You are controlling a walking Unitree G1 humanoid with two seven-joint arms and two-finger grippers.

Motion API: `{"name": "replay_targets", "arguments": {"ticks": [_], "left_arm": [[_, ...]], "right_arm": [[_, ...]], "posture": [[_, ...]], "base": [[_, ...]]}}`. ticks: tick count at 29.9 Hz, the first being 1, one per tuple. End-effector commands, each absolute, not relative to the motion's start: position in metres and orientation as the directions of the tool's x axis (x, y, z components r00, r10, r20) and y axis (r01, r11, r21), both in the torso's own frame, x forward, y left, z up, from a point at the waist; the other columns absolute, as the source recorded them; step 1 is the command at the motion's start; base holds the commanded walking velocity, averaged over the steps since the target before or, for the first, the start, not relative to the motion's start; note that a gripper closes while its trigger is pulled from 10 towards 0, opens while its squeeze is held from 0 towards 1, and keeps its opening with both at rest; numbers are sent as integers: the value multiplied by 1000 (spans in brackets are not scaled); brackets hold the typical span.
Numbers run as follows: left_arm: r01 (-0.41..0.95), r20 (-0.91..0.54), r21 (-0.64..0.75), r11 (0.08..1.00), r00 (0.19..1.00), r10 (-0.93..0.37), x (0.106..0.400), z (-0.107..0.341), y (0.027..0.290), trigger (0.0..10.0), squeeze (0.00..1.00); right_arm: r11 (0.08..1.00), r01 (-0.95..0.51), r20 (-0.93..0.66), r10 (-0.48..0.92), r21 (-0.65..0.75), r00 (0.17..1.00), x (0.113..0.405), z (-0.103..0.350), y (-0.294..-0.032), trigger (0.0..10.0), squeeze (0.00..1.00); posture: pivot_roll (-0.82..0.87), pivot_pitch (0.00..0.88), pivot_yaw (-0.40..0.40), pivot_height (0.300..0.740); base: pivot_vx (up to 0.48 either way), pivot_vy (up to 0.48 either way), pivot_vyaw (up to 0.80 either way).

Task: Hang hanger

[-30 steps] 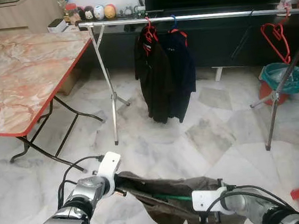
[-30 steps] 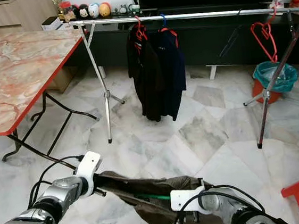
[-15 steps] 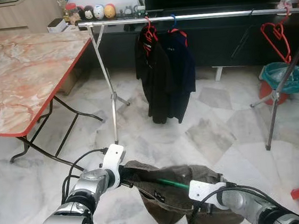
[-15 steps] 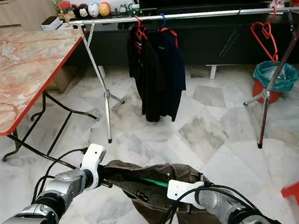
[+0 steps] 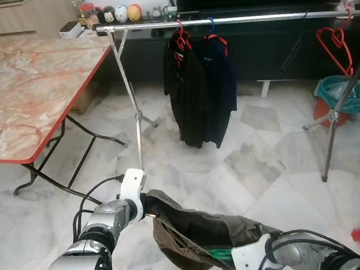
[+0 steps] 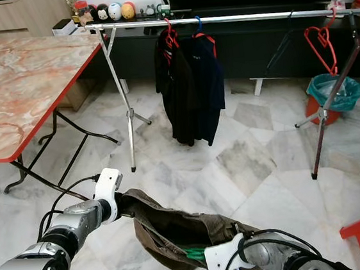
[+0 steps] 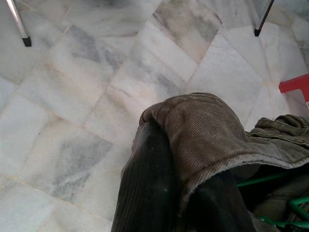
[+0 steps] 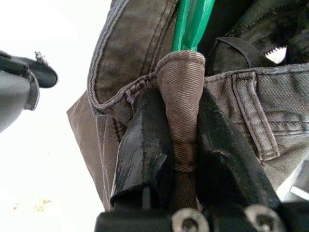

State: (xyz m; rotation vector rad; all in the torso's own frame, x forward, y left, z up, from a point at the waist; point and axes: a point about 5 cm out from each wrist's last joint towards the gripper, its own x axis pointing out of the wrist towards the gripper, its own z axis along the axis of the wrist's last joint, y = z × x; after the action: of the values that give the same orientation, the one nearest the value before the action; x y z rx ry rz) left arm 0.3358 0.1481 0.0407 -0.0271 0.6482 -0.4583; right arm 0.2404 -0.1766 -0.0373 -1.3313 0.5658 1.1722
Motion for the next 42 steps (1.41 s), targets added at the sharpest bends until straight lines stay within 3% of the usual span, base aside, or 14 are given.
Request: {"name": "replay_targets", "arguments": {"ticks": [1,8,13,17,19,20,21,22,28,36,42], "left_arm": [[395,-534,-150,906,739,-410,348,57,154,10000,0],[410,-538,-157,899,728,-426,346,55,149,10000,0],[406,-557,-166,899,713,-425,344,52,145,10000,0],[397,-580,-174,901,698,-420,340,45,143,10000,0],[380,-603,-188,906,683,-412,334,37,141,10000,0],[380,-611,-190,905,676,-412,332,34,141,10000,71],[381,-615,-191,905,672,-413,331,33,141,10000,349],[389,-624,-195,900,659,-420,328,30,140,10000,1000],[389,-644,-211,897,635,-426,322,23,139,10000,1000],[323,-647,-189,927,670,-365,322,21,146,10000,1000],[294,-649,-187,937,679,-343,321,19,148,10000,1000]], "right_arm": [[-261,-898,-924,247,-353,291,221,-50,-190,10000,0],[-294,-895,-916,323,-335,237,209,-55,-176,10000,0],[-284,-886,-861,465,-366,206,205,-51,-161,10000,0],[-288,-881,-850,487,-376,203,204,-50,-159,10000,0],[-244,-884,-824,520,-398,227,206,-47,-158,10000,0],[-227,-886,-814,532,-404,234,206,-46,-158,10000,0],[-219,-887,-808,540,-408,238,206,-46,-157,10000,0],[-199,-890,-798,551,-409,243,208,-44,-157,10000,0],[-160,-901,-769,593,-402,238,210,-40,-152,10000,0],[-217,-915,-768,625,-341,138,204,-40,-144,10000,0],[-191,-927,-750,649,-323,127,203,-38,-144,10000,0]], "posture": [[96,3,22,740],[98,0,22,740],[98,0,24,740],[95,0,26,740],[90,0,27,740],[88,0,28,740],[88,0,28,740],[87,0,28,740],[86,3,27,740],[87,9,28,740],[86,7,27,740]], "base": [[0,0,0],[0,0,0],[0,0,0],[0,0,0],[0,0,0],[0,0,0],[0,0,0],[0,0,0],[0,0,0],[0,0,0],[0,0,0]]}}
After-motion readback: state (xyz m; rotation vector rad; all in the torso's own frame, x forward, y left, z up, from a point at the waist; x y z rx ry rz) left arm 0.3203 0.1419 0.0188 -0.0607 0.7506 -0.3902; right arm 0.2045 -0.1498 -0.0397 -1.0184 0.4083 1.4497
